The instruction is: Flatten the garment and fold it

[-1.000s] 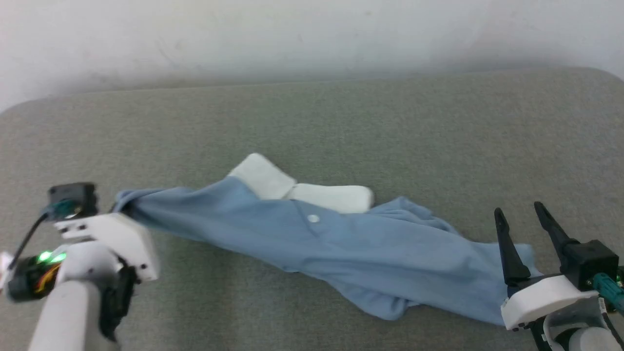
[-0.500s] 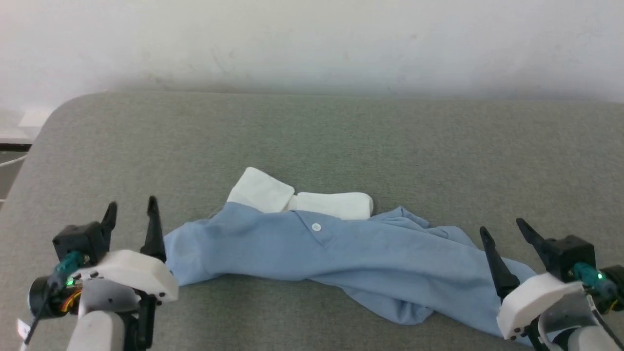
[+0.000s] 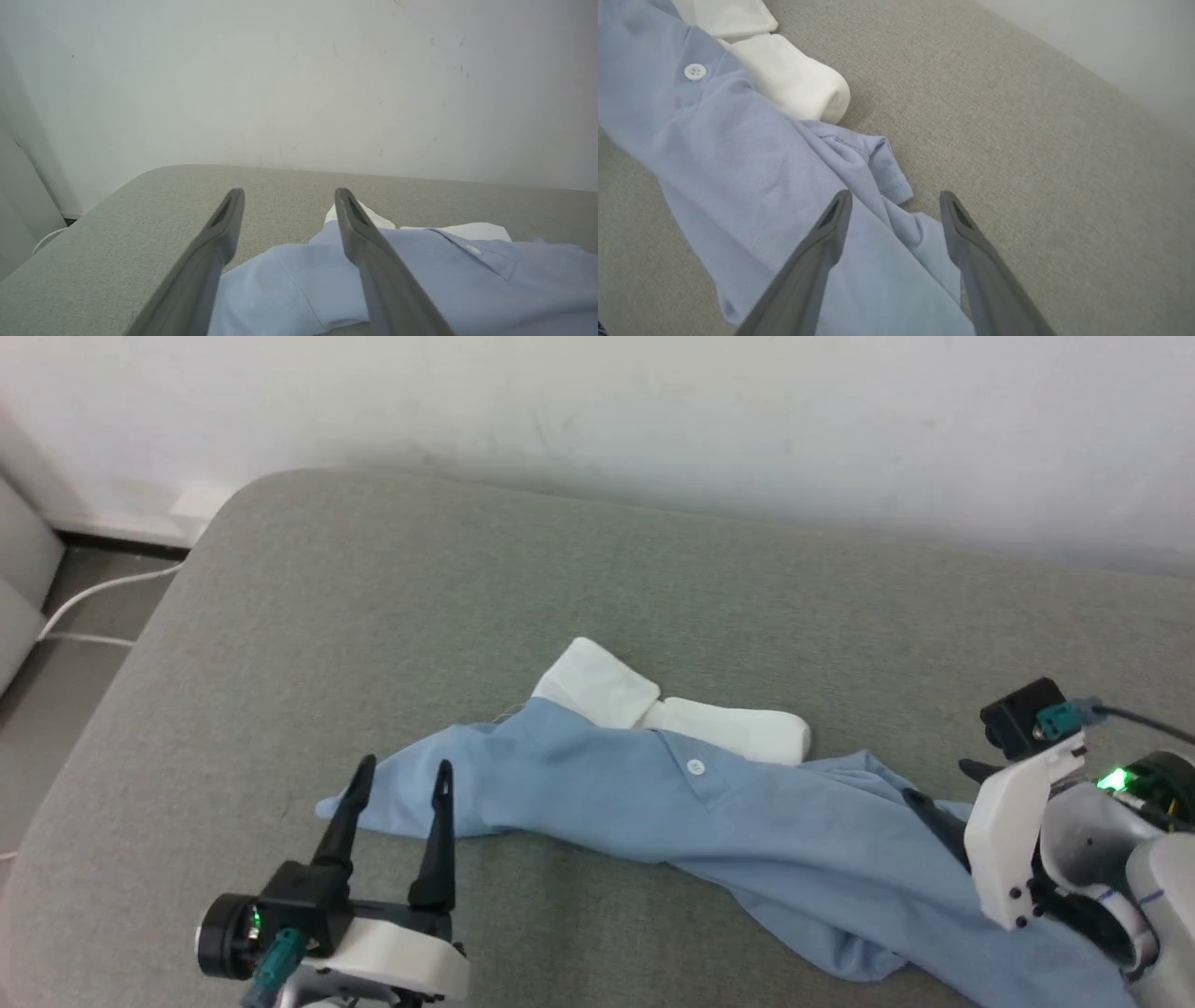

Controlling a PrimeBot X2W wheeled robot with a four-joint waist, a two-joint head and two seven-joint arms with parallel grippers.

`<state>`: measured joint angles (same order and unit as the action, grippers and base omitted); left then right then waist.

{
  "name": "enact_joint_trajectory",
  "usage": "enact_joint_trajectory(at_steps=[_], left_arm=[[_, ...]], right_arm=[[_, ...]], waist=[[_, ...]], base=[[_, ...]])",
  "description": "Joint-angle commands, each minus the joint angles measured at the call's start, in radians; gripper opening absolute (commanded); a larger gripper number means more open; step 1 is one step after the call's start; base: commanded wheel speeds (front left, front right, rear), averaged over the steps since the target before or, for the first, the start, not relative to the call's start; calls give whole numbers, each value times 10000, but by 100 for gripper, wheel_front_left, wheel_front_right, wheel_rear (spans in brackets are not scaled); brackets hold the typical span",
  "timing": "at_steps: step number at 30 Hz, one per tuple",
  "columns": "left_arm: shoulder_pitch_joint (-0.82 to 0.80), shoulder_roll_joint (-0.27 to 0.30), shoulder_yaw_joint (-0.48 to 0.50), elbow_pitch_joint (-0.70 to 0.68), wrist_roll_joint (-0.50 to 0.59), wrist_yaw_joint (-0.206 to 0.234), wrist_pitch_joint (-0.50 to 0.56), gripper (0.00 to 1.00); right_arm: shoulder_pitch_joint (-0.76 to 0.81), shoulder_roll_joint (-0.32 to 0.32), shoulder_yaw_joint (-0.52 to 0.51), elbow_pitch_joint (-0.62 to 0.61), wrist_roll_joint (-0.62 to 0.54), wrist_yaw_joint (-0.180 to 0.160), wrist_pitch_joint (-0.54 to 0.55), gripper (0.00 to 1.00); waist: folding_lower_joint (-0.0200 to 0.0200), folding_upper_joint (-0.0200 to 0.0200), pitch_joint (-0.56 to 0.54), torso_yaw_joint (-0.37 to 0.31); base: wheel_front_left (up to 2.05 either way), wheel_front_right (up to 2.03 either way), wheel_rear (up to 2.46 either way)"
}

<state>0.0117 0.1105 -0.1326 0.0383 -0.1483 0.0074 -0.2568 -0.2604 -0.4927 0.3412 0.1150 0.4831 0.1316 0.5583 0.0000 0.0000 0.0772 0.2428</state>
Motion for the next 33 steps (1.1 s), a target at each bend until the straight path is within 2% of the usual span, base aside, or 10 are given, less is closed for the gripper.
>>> enact_joint_trajectory(at_steps=[1,9,15,21,22,23,27,33], left_arm=[[43,-105,-95,-35,71,-140,-45,100],[-126,-350,-533,108,198,-514,-47,100],[-340,-460,-630,211,194,-539,-48,100],[-450,-529,-679,225,180,-483,-48,100],[-456,-537,-679,229,178,-467,-48,100],[-459,-544,-671,236,174,-449,-48,100],[-454,-557,-618,312,184,-413,-49,100],[-338,-514,-409,374,276,-507,-49,100]], right_arm=[[-402,-250,205,243,186,-9,232,100],[-1953,-1028,1721,1935,823,-9,1039,100],[-2479,-1336,2908,2800,1306,-9,1094,100],[-2599,-1435,4066,3312,1824,-9,871,100],[-2576,-1428,4229,3376,1978,-9,846,36],[-2564,-1435,4394,3406,2109,-9,803,0],[-2661,-1518,4746,3417,2320,-9,372,0],[-3106,-1635,4544,3734,2420,-9,-1234,0]], waist=[[0,0,293,574],[0,0,729,1398],[0,0,1029,1804],[0,0,1231,1934],[0,0,1242,1927],[0,0,1239,1906],[0,0,1120,1730],[0,0,617,1105]], base=[[0,0,0],[0,0,0],[0,0,0],[0,0,0],[0,0,0],[0,0,0],[0,0,0],[0,0,0]])
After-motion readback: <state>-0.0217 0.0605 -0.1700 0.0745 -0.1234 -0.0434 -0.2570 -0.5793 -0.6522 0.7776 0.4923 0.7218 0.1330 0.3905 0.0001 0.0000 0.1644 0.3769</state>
